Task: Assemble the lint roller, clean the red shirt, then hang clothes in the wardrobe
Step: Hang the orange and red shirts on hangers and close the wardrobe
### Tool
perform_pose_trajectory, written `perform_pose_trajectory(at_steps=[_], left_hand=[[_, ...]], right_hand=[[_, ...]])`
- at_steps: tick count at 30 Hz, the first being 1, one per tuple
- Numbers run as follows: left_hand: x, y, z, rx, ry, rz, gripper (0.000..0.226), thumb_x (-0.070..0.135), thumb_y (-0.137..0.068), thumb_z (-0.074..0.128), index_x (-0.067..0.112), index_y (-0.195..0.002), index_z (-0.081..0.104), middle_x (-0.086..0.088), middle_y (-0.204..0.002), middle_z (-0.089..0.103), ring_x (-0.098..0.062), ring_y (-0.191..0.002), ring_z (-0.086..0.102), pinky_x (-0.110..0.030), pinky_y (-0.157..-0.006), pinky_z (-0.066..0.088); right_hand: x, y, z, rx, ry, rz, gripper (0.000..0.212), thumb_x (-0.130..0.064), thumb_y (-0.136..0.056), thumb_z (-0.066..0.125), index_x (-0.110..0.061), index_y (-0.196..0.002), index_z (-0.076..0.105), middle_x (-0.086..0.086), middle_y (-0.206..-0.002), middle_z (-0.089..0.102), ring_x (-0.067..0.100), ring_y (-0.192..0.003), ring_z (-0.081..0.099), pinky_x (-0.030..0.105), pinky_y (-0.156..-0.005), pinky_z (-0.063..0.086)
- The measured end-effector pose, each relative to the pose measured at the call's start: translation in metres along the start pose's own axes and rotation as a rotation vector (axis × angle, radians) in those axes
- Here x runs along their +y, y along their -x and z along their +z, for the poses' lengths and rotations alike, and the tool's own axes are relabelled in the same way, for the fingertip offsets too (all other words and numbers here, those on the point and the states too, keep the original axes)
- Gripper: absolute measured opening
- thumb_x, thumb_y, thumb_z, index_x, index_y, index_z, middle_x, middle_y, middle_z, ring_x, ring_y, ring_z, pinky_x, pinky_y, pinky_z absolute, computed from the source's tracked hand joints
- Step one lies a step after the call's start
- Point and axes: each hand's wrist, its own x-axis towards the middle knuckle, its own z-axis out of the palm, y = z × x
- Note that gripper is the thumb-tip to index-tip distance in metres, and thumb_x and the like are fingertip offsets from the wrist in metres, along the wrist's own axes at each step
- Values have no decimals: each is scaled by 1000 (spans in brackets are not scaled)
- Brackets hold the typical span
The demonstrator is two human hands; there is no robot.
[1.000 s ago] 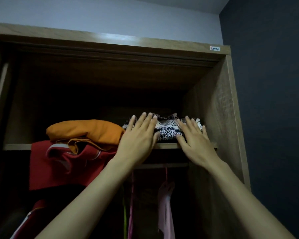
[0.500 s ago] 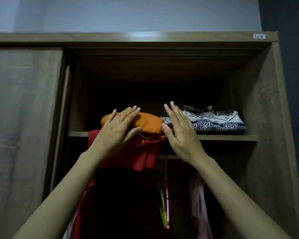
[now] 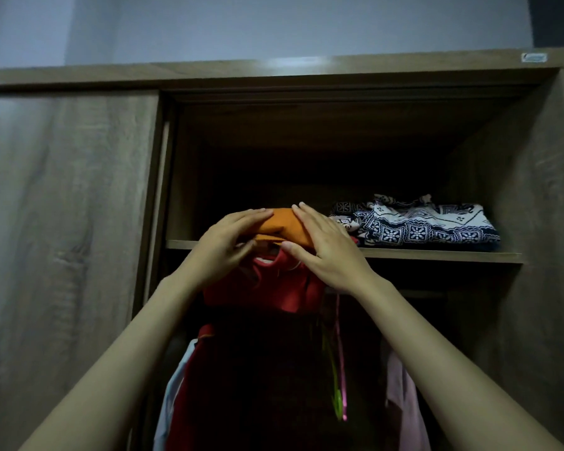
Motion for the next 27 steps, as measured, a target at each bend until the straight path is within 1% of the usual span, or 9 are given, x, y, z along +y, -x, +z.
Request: perform_pose_trajectory(at_steps=[3,9,15,17,19,20,22,24,27], left_hand=[[3,-3,5,122,-57,23,49,9,-90,62,26,-135,53,2,-134,57,-13,-126,50,-38,-105,44],[11,-31,1,237,-82,-46,27,21,-88,54,26,-112,66,5,-99,72,-11,-90,68,-38,-77,55],[11,-56,-7,233,-37,-83,26,29,-84,53,30,-106,67,6,-93,73,-11,-87,69,-38,-75,56],[11,-53,-5,255,-3,-81,26,30,-86,54,30,-109,66,5,-96,72,-12,-90,68,-39,-76,56],[11,-39,2,343,-17,-78,30,30,-92,55,28,-120,63,3,-108,70,-12,-99,66,-41,-87,54],[12,-27,9,403,-50,-89,35,31,-96,52,26,-130,57,1,-117,67,-12,-108,62,-41,-98,49],[18,0,23,482,-116,-122,48,38,-100,41,24,-146,36,-3,-144,48,-14,-135,41,-41,-118,23],[23,24,40,447,-219,-112,59,50,-99,30,27,-152,17,-3,-160,19,-19,-148,14,-44,-121,1],[13,45,68,322,-439,-50,67,62,-95,26,33,-153,5,-6,-162,2,-29,-149,3,-59,-117,2]], right_hand=[[-2,0,2,2,3,20,77,-70,-85,30,-29,-149,19,-4,-156,21,13,-143,19,32,-115,8],[-9,-14,-4,6,-40,106,76,-66,-87,42,-26,-148,23,-1,-153,28,17,-139,29,40,-114,24],[-10,-47,-11,40,-69,178,70,-54,-81,62,-32,-142,37,1,-133,51,23,-120,51,41,-94,46],[-9,-52,-9,101,-65,174,58,-47,-80,66,-39,-134,46,1,-118,61,26,-110,58,40,-85,50],[-8,-52,-5,176,-37,168,47,-40,-81,65,-44,-126,53,-2,-109,67,27,-102,62,40,-78,52],[-7,-51,-2,207,-25,161,45,-34,-81,63,-44,-124,54,-2,-105,68,27,-99,64,41,-76,53],[-6,-47,4,253,-20,155,46,-23,-80,60,-43,-122,56,-2,-99,68,28,-92,65,42,-73,54],[-6,-46,6,291,-10,164,48,-18,-78,58,-41,-120,57,-1,-98,68,30,-91,65,42,-72,53],[-7,-49,6,330,5,192,48,-15,-77,58,-38,-119,57,2,-99,69,32,-94,64,41,-73,53]])
